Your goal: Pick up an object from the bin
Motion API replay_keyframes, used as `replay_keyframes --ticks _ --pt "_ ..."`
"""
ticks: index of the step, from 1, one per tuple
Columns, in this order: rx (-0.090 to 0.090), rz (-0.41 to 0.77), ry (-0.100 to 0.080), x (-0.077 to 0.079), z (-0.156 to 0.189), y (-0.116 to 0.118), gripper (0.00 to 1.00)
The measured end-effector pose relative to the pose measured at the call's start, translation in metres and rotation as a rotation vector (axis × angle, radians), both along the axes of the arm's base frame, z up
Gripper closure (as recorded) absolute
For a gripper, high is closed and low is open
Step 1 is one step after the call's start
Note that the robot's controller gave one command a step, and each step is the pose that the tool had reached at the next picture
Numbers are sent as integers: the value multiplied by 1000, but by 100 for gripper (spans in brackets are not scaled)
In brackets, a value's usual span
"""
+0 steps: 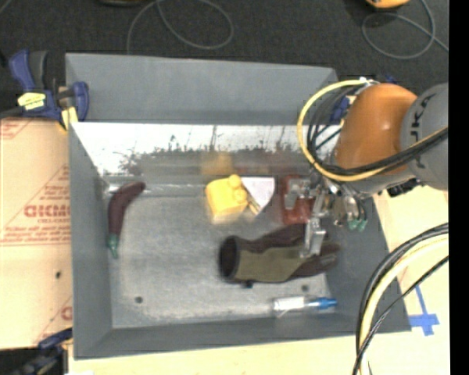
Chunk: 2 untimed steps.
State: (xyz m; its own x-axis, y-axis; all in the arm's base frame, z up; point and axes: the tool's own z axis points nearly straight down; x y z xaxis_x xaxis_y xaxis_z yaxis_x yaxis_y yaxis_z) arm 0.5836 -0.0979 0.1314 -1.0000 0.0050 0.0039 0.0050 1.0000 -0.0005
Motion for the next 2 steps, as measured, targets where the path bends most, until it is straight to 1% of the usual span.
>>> replay_keyframes --ticks 1,2 --pt "-1 2 -8 2 5 0 0" --pt "0 -151 -10 -21 -58 2 100"
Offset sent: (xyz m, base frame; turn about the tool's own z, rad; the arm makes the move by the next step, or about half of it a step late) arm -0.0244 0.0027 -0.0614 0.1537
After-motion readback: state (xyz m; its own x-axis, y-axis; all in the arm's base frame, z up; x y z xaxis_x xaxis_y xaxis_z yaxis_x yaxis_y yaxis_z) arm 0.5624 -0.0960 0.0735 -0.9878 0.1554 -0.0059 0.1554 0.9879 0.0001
